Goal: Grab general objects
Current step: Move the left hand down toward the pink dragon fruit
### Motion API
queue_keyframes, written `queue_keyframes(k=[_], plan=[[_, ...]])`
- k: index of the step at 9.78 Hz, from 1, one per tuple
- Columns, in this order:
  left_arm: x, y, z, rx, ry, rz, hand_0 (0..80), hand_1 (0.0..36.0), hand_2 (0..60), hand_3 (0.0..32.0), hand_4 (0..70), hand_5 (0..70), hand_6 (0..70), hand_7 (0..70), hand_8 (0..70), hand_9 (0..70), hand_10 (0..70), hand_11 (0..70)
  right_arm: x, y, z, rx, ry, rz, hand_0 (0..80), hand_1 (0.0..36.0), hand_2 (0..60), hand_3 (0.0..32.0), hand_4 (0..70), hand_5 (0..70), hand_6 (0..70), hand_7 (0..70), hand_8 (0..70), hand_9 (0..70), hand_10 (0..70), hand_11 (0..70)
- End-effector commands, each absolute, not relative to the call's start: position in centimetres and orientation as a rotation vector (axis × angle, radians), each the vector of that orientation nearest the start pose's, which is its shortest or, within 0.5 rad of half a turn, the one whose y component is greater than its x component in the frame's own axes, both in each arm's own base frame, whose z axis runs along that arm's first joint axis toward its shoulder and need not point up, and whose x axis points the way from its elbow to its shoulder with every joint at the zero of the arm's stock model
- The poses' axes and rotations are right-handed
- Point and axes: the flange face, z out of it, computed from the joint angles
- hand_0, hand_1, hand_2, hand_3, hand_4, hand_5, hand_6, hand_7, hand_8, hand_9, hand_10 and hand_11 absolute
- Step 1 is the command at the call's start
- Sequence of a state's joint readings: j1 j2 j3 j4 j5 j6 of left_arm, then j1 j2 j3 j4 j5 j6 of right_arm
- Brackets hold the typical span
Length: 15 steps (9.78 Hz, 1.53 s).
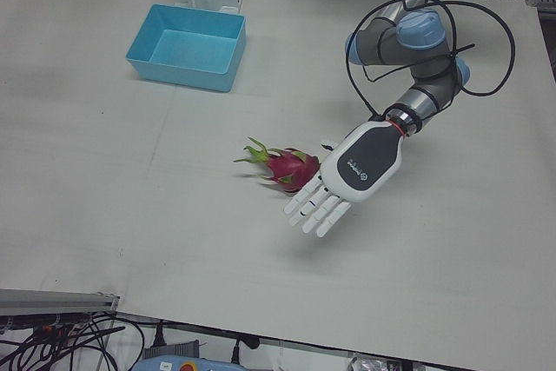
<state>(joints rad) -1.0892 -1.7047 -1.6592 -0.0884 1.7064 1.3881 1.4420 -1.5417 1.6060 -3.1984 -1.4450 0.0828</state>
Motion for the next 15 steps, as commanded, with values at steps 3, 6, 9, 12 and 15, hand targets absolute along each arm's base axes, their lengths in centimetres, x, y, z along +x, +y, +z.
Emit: queue_keyframes(k=[3, 6, 9, 12, 15], plan=[[18.7, -53.7, 57.3, 0.783, 1.632, -0.619, 50.3, 19.8, 12.7, 5.0, 0.0, 0.0, 0.0, 15.3, 0.0, 1.6, 0.0, 0.0, 8.0, -51.8, 66.1, 0.095, 2.188, -2.172, 0.0, 0.0, 0.0, 0.0, 0.0, 0.0, 0.0, 0.0, 0.0, 0.0, 0.0, 0.0], [20.4, -52.9, 57.7, 0.805, 1.576, -0.556, 51.0, 20.3, 12.4, 5.8, 0.0, 0.0, 0.0, 15.2, 0.0, 1.6, 0.0, 0.0, 8.0, -51.8, 66.2, 0.095, 2.187, -2.174, 0.0, 0.0, 0.0, 0.0, 0.0, 0.0, 0.0, 0.0, 0.0, 0.0, 0.0, 0.0], [21.7, -52.7, 57.7, 0.780, 1.593, -0.550, 50.5, 19.6, 11.8, 5.6, 0.0, 0.0, 0.0, 16.0, 0.0, 1.8, 0.0, 0.0, 8.0, -51.8, 66.2, 0.095, 2.188, -2.172, 0.0, 0.0, 0.0, 0.0, 0.0, 0.0, 0.0, 0.0, 0.0, 0.0, 0.0, 0.0], [21.8, -52.9, 58.0, 0.788, 1.599, -0.548, 49.7, 18.5, 11.3, 4.0, 0.0, 0.0, 0.0, 16.9, 0.4, 1.9, 0.0, 0.0, 8.0, -51.8, 66.2, 0.095, 2.187, -2.174, 0.0, 0.0, 0.0, 0.0, 0.0, 0.0, 0.0, 0.0, 0.0, 0.0, 0.0, 0.0], [25.4, -51.5, 58.7, 0.758, 1.600, -0.544, 50.2, 18.8, 12.2, 1.6, 0.0, 0.8, 0.0, 19.4, 1.0, 2.4, 0.0, 0.0, 8.0, -51.8, 66.2, 0.095, 2.187, -2.174, 0.0, 0.0, 0.0, 0.0, 0.0, 0.0, 0.0, 0.0, 0.0, 0.0, 0.0, 0.0]])
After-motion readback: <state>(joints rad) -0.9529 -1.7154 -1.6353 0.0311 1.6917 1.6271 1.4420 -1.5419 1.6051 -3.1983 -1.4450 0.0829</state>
